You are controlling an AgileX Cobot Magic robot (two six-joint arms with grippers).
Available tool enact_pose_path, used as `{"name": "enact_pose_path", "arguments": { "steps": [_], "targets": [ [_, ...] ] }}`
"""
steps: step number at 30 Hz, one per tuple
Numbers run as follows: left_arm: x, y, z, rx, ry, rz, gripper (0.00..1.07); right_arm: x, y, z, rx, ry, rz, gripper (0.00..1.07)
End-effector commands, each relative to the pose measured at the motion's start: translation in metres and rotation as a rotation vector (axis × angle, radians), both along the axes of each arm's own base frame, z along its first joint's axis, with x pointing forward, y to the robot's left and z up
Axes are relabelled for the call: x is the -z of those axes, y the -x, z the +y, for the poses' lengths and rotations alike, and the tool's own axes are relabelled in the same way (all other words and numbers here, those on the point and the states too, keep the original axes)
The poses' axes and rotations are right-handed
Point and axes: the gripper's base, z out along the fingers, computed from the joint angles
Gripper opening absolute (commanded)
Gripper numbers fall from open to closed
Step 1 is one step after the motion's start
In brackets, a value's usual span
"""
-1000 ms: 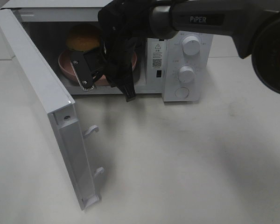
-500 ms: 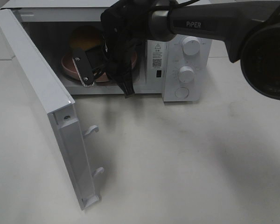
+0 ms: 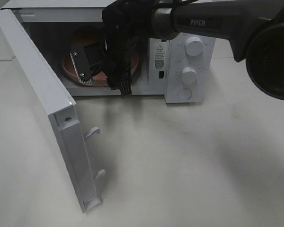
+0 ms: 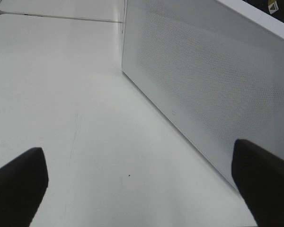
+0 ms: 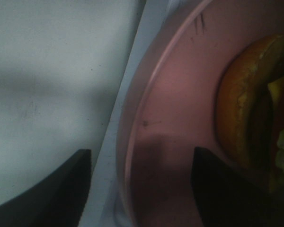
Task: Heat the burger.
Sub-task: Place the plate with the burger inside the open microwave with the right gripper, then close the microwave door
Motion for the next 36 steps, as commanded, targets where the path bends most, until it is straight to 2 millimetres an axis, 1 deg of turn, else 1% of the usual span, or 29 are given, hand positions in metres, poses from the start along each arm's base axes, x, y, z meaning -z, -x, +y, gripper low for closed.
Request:
{"name": "enact_pose_path", "arguments": {
  "steps": [1,5,12,13,15,18,19,21,22,24,25,26,29,31,32,34,36],
  "targets": [
    [0.0,0.003,0.0,0.001,0.007,-0.022,0.98,-0.003,0.006,-0.005,0.011,-0.013,0.011,0.64],
    [0.0,0.003,0.0,0.001,0.007,-0.022,0.98,-0.004,0.011,-0.008,0.0,-0.027,0.001,0.64],
    [0.0,0.003,0.0,0.001,0.007,-0.022,0.98,-0.014,0.027,-0.02,-0.015,-0.036,-0.008,0.64],
    [0.0,0.003,0.0,0.001,0.007,-0.022,0.98,-0.014,0.027,-0.02,-0.015,-0.036,-0.008,0.64],
    [0.0,0.003,0.0,0.001,0.007,-0.022,0.98,-0.014,0.038,-0.029,-0.014,-0.014,0.017,0.64],
    [0.0,0.003,0.0,0.001,0.007,-0.022,0.98,-0.015,0.041,-0.032,-0.014,-0.01,0.021,0.64],
    [0.0,0.003,0.0,0.001,0.007,-0.022,0.98,-0.015,0.047,-0.037,-0.016,0.001,0.029,0.64],
    [0.0,0.003,0.0,0.001,0.007,-0.022,0.98,-0.016,0.049,-0.039,-0.017,0.006,0.032,0.64],
    [0.0,0.003,0.0,0.001,0.007,-0.022,0.98,-0.017,0.056,-0.044,-0.015,0.018,0.046,0.64],
    [0.0,0.003,0.0,0.001,0.007,-0.022,0.98,-0.019,0.058,-0.047,-0.015,0.019,0.047,0.64],
    [0.0,0.003,0.0,0.001,0.007,-0.022,0.98,-0.02,0.064,-0.052,-0.011,0.024,0.057,0.64],
    [0.0,0.003,0.0,0.001,0.007,-0.022,0.98,-0.022,0.07,-0.056,0.002,0.02,0.067,0.64],
    [0.0,0.003,0.0,0.001,0.007,-0.022,0.98,-0.024,0.073,-0.059,0.012,0.015,0.072,0.64],
    [0.0,0.003,0.0,0.001,0.007,-0.022,0.98,-0.03,0.081,-0.066,0.058,-0.014,0.086,0.64],
    [0.0,0.003,0.0,0.001,0.007,-0.022,0.98,-0.03,0.081,-0.066,0.058,-0.014,0.086,0.64],
    [0.0,0.003,0.0,0.001,0.007,-0.022,0.98,-0.038,0.093,-0.075,0.117,-0.052,0.104,0.64],
    [0.0,0.003,0.0,0.001,0.007,-0.022,0.98,-0.041,0.097,-0.078,0.134,-0.063,0.109,0.64]
  ]
}}
